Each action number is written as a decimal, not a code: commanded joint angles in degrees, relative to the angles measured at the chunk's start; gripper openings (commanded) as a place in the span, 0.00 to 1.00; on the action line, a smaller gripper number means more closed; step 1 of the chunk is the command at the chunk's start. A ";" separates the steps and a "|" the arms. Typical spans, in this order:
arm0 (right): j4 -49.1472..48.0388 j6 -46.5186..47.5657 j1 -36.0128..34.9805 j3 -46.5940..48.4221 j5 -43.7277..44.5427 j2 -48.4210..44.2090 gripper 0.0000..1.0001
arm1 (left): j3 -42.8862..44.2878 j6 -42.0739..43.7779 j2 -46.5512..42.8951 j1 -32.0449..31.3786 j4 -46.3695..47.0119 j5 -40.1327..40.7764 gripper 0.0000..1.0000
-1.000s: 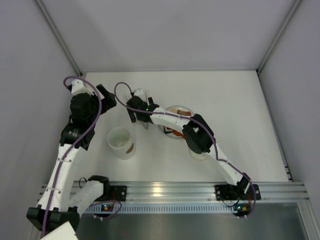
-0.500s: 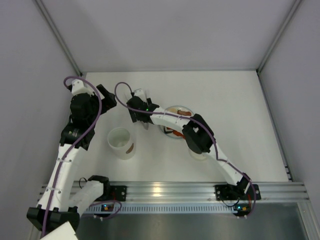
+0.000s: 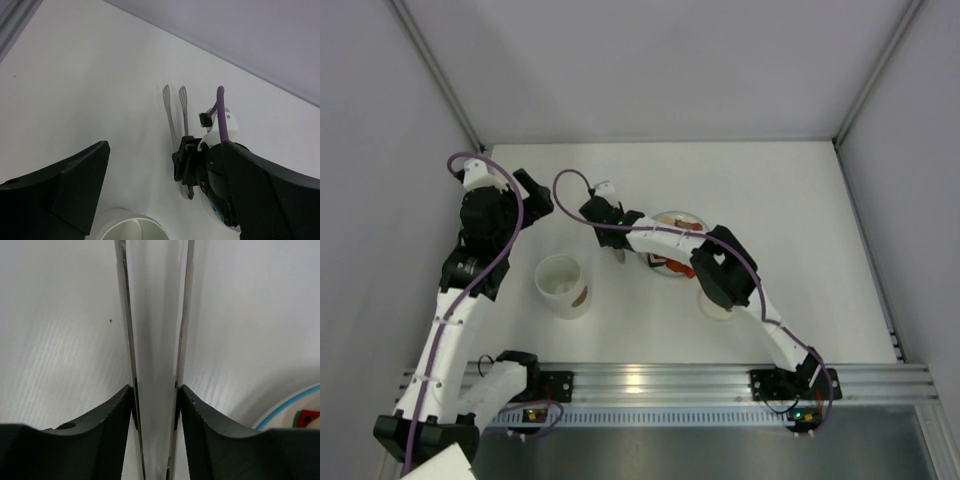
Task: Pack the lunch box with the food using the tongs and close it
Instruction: Pick up the clamp at the center of the board.
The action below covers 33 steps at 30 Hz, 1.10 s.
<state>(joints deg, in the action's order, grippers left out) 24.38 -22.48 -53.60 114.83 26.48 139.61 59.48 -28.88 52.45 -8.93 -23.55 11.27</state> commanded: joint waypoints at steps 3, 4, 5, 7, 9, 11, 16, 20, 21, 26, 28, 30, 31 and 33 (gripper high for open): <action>-0.30 1.74 -0.10 -5.92 2.17 -9.86 0.41 | -0.16 -0.65 -1.91 0.58 2.72 -0.54 0.99; -0.73 2.17 -0.10 -6.36 2.17 -10.84 0.41 | -0.16 -0.73 -1.82 0.58 2.72 -0.54 0.99; -1.00 2.18 -0.01 -7.15 2.26 -12.68 0.41 | -0.16 -0.65 -1.91 0.58 2.72 -0.46 0.99; -1.00 2.62 -0.10 -7.51 2.17 -14.36 0.41 | -0.16 -0.65 -1.91 0.58 2.72 -0.46 0.99; -1.00 2.88 -0.10 -7.86 2.26 -16.56 0.42 | -0.16 -0.65 -1.91 0.58 2.72 -0.37 0.99; -0.74 3.14 -0.01 -7.95 2.17 -18.40 0.42 | -0.24 -0.65 -2.00 0.58 2.63 -0.28 0.99; 0.40 3.32 -0.10 -8.04 2.17 -21.39 0.42 | -0.25 -0.65 -2.17 0.58 2.63 -0.11 0.99; 2.07 3.32 -0.01 -8.65 2.79 -24.55 0.42 | -0.25 -0.56 -2.35 0.58 2.63 -0.19 0.99; 2.94 3.23 -0.01 -8.91 2.87 -25.43 0.42 | -0.25 -0.65 -2.26 0.58 2.63 -0.19 0.99; 5.94 2.97 0.08 -14.95 3.84 -35.07 0.42 | 0.02 -0.56 -2.09 0.58 2.19 -0.28 0.99; 7.25 2.35 0.08 -19.96 3.93 -39.04 0.42 | 0.37 -0.65 -1.82 0.58 1.58 -0.37 0.99; 8.48 1.57 0.08 -23.14 4.02 -45.20 0.42 | 0.81 -0.56 -1.91 0.58 1.32 -0.37 0.99; 10.32 1.47 0.08 -25.94 3.93 -47.48 0.42 | 0.90 -0.65 -1.91 0.58 1.05 -0.46 0.99; 12.17 0.51 0.17 -28.77 4.37 -53.90 0.42 | 1.16 -0.56 -1.91 0.58 0.88 -0.63 0.99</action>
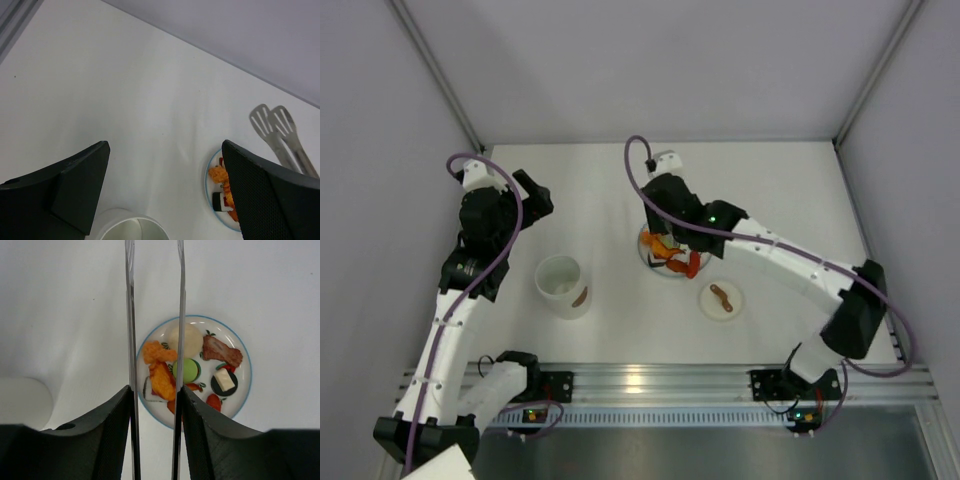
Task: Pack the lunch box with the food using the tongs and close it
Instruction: Pick up the fake food from the plate.
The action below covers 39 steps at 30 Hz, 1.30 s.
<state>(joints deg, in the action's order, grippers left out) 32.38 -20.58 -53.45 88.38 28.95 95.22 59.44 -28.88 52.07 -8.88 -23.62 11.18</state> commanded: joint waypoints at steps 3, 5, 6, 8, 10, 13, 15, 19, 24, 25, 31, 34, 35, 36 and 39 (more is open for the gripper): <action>8.48 -2.88 -0.07 -7.07 1.20 -16.81 0.43 | 1.29 -0.56 -1.54 0.54 0.77 -0.89 0.99; 11.54 -3.67 -0.07 -9.88 0.67 -21.80 0.44 | 1.29 -0.65 -1.45 0.54 0.68 -1.16 0.99; 12.52 -3.94 -0.16 -10.68 0.50 -23.31 0.44 | 1.38 -0.73 -1.36 0.54 0.76 -1.16 0.99; 14.63 -4.20 0.01 -12.70 0.23 -27.43 0.44 | 1.38 -0.65 -1.10 0.54 0.76 -1.25 0.99; 17.00 -4.29 -0.07 -13.93 -0.91 -29.64 0.44 | 1.38 -0.74 -0.92 0.54 0.68 -1.16 0.99; 19.12 -4.65 -0.16 -17.09 -2.58 -33.59 0.44 | 1.29 -0.82 -0.83 0.54 0.85 -1.33 0.99; 19.30 -4.91 -0.16 -17.97 -2.93 -34.75 0.45 | 1.29 -0.82 -0.83 0.54 0.76 -1.51 0.99; 17.63 -4.91 -0.16 -20.78 -4.95 -34.84 0.46 | 1.38 -0.74 -0.75 0.54 0.85 -1.42 0.99; 14.12 -5.35 -1.30 -22.72 -7.85 -32.47 0.45 | 1.29 -0.65 -0.57 0.54 0.76 -1.25 0.99; 13.24 -5.35 -1.83 -23.07 -8.12 -31.51 0.45 | 1.29 -0.65 -0.57 0.54 0.68 -1.25 0.99; 10.43 -5.88 -2.71 -24.57 -9.35 -28.78 0.45 | 1.21 -0.73 -0.57 0.54 0.76 -1.25 0.99; 9.11 -5.96 -3.24 -25.10 -10.31 -27.64 0.45 | 1.20 -0.65 -0.57 0.54 0.76 -1.42 0.99; 8.84 -6.05 -3.59 -25.10 -10.32 -27.28 0.45 | 1.20 -0.73 -0.48 0.54 0.76 -1.51 0.99; 8.32 -6.05 -3.76 -25.18 -10.23 -26.93 0.45 | 1.20 -0.74 -0.48 0.54 0.85 -1.51 0.99; 7.44 -6.05 -4.12 -25.01 -10.49 -25.70 0.45 | 1.12 -0.74 -0.48 0.54 0.76 -1.60 0.99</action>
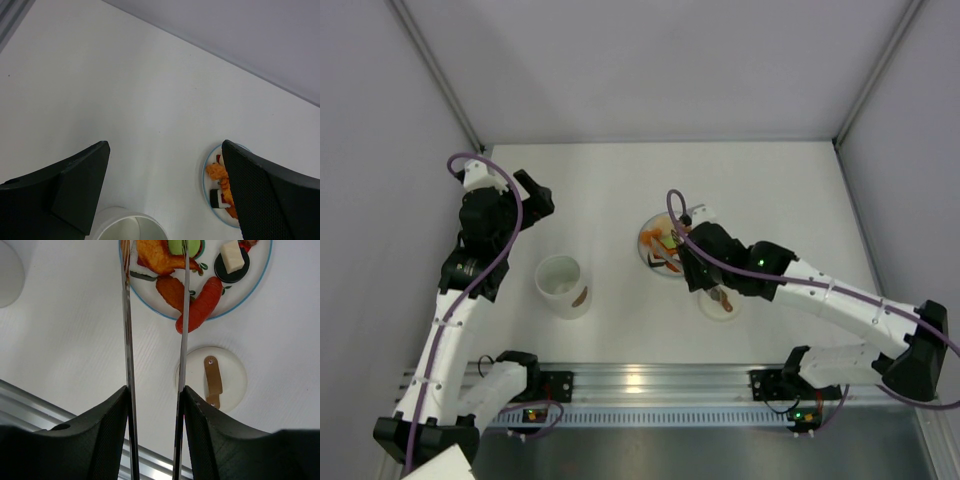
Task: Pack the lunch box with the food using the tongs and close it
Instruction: Pick up the fake food from the plate.
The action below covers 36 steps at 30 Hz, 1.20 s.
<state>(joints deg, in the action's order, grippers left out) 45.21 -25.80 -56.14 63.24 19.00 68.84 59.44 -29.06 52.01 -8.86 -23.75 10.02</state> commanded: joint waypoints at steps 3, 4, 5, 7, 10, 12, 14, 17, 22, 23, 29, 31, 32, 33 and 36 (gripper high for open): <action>-5.83 -0.65 -1.43 0.48 -0.55 2.17 0.45 | 1.03 -0.56 -0.42 0.51 0.98 -0.53 0.99; -6.01 -0.57 -1.52 0.56 -0.55 3.05 0.45 | 1.12 -0.56 -0.42 0.51 0.98 -0.44 0.99; -6.10 -0.48 -1.43 0.65 -0.11 3.40 0.45 | 1.12 -0.56 -0.33 0.51 0.98 -0.44 0.99; -6.19 -0.48 -1.43 1.09 0.50 4.54 0.45 | 1.12 -0.47 -0.33 0.51 0.90 -0.27 0.99; -7.06 -0.13 -1.43 1.44 0.60 5.43 0.46 | 1.12 -0.47 -0.50 0.51 0.98 -0.26 0.99; -7.24 0.05 -1.43 2.14 0.60 6.13 0.46 | 1.12 -0.56 -0.42 0.51 0.98 -0.27 0.99; -7.24 0.23 -1.43 2.59 0.86 7.01 0.46 | 1.03 -0.56 -0.50 0.51 0.98 -0.27 0.99; -7.42 0.58 -1.52 3.29 1.21 7.98 0.46 | 1.12 -0.47 -0.50 0.51 0.81 -0.26 0.99; -7.68 0.66 -1.43 3.99 2.00 9.29 0.46 | 1.12 -0.38 -0.50 0.51 0.98 -0.35 0.99; -7.77 0.67 -1.43 4.25 2.00 9.47 0.46 | 1.03 -0.38 -0.50 0.51 0.98 -0.35 0.99; -8.12 0.84 -1.25 5.05 2.09 10.88 0.45 | 1.03 -0.38 -0.42 0.51 0.98 -0.44 0.99; -8.21 0.93 -1.08 5.22 2.00 11.14 0.43 | 1.03 -0.38 -0.42 0.51 0.98 -0.44 0.99; -8.12 0.93 -0.99 5.48 2.09 11.23 0.42 | 1.03 -0.38 -0.42 0.51 0.98 -0.44 0.99; -8.12 0.93 -0.99 5.66 2.18 11.23 0.41 | 1.03 -0.38 -0.50 0.51 0.90 -0.35 0.99; -7.86 1.19 -0.73 5.93 2.44 10.97 0.35 | 1.03 -0.39 -0.50 0.60 0.90 -0.35 0.99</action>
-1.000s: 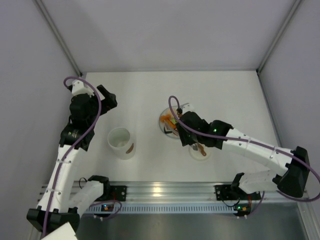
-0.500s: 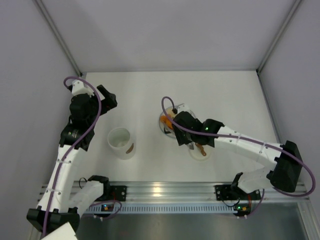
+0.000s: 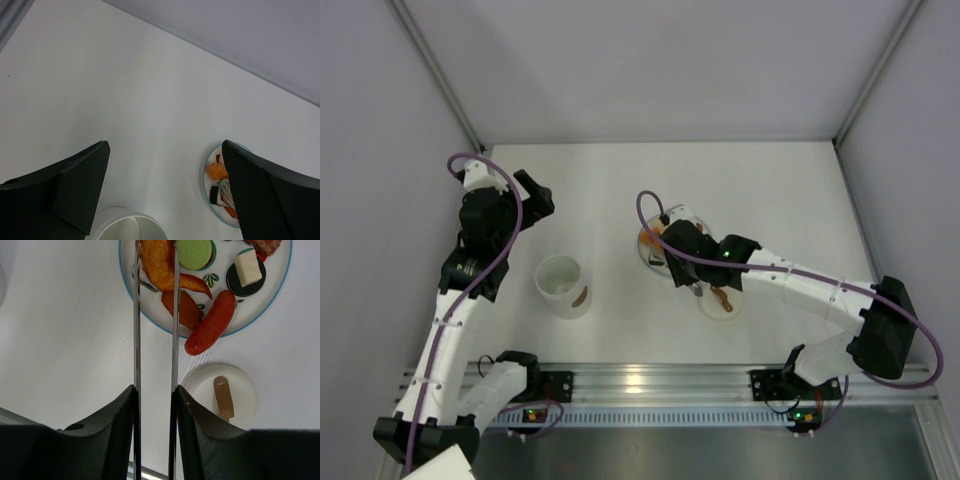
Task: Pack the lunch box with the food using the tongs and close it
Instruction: Pick up the fake food from the plate, then place the fake food in the packing box.
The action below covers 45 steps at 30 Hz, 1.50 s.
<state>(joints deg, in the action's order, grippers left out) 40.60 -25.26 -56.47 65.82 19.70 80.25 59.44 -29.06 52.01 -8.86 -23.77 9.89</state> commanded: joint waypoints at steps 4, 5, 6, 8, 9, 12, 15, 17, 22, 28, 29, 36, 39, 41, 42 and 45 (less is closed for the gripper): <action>-2.81 0.65 -0.13 3.70 2.09 -1.32 0.27 | 0.94 -0.38 -0.50 0.51 0.92 -0.22 0.99; -2.46 0.73 -0.13 3.79 2.27 -1.58 0.26 | 0.94 -0.38 -0.42 0.51 0.92 -0.31 0.99; -2.28 0.73 -0.05 3.79 2.62 -2.11 0.24 | 0.85 -0.38 -0.50 0.51 0.92 -0.31 0.99; -1.84 0.82 0.22 4.05 2.71 -2.64 0.24 | 0.85 -0.38 -0.50 0.51 0.92 -0.31 0.99; -1.40 0.91 0.22 4.14 3.23 -3.16 0.23 | 0.85 -0.38 -0.50 0.51 1.00 -0.31 0.99; 0.09 1.08 0.39 4.66 3.94 -4.39 0.22 | 0.85 -0.30 -0.50 0.51 0.92 -0.31 0.99; 0.97 1.00 0.48 5.02 4.55 -6.06 0.22 | 0.94 -0.30 -0.50 0.51 1.01 -0.22 0.99; 1.94 1.26 0.48 5.63 4.90 -6.77 0.22 | 0.94 -0.38 -0.50 0.51 1.01 -0.31 0.99; 3.17 1.88 0.39 8.35 2.63 -8.00 0.20 | 0.94 -0.47 -0.50 0.51 0.92 -0.05 0.99; 3.43 2.32 0.31 13.45 -3.00 -7.65 0.19 | 1.12 -0.38 -0.15 0.51 0.57 0.66 0.99; 3.35 2.40 0.04 14.85 -3.79 -7.39 0.19 | 1.03 -0.38 -0.07 0.51 0.65 0.66 0.99; 2.12 1.35 -4.61 21.98 -9.41 -5.72 0.19 | 1.12 -0.47 -0.07 0.51 0.48 1.27 0.99; 0.54 0.21 -6.80 23.12 -12.05 -4.75 0.19 | 1.38 -0.56 -0.07 0.51 0.57 1.89 0.99; -1.83 -0.75 -8.21 23.56 -12.85 -3.79 0.19 | 1.47 -0.56 -0.07 0.51 0.65 2.06 0.99; -2.45 -1.11 -9.70 23.82 -12.85 -3.26 0.19 | 1.64 -0.73 -0.07 0.51 0.65 2.06 0.99; -4.47 -2.08 -12.51 25.05 -12.76 -0.98 0.19 | 2.61 -0.82 0.20 0.51 0.65 1.97 0.99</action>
<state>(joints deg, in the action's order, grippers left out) 42.02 -25.65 -65.91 87.88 8.67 77.19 59.48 -29.15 52.03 -8.86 -24.01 11.18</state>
